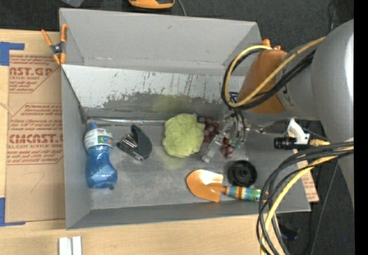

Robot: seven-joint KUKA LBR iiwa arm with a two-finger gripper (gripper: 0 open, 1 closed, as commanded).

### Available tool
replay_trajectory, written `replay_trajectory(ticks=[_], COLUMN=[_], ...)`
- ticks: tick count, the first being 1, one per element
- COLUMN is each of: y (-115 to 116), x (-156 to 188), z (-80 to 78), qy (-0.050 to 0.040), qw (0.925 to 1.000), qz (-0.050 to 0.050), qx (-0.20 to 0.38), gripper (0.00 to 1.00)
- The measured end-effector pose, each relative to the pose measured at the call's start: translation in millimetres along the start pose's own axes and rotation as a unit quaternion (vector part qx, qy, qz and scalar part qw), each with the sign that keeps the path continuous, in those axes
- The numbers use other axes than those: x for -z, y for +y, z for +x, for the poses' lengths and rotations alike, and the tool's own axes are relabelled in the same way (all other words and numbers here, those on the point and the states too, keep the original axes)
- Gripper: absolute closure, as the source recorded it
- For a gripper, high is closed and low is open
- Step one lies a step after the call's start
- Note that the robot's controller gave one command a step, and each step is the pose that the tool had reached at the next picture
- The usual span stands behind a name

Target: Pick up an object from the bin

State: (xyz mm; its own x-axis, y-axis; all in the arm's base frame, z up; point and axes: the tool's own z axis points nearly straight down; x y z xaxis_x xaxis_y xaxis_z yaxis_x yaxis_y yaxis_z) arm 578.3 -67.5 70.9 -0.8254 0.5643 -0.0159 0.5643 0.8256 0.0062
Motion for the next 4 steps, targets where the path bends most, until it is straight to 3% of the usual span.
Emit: replay_trajectory(ticks=[1,3,4], y=[-5.4,-5.8,-6.7], x=[-0.2,12.1,37.7], z=[-9.0,-8.1,-6.6], qy=[0.0059,0.0072,0.0110], qw=[0.9996,0.9996,0.9996], qz=[0.001,0.002,0.003], qx=[0.026,0.027,0.026], gripper=[1.00,1.00,1.00])
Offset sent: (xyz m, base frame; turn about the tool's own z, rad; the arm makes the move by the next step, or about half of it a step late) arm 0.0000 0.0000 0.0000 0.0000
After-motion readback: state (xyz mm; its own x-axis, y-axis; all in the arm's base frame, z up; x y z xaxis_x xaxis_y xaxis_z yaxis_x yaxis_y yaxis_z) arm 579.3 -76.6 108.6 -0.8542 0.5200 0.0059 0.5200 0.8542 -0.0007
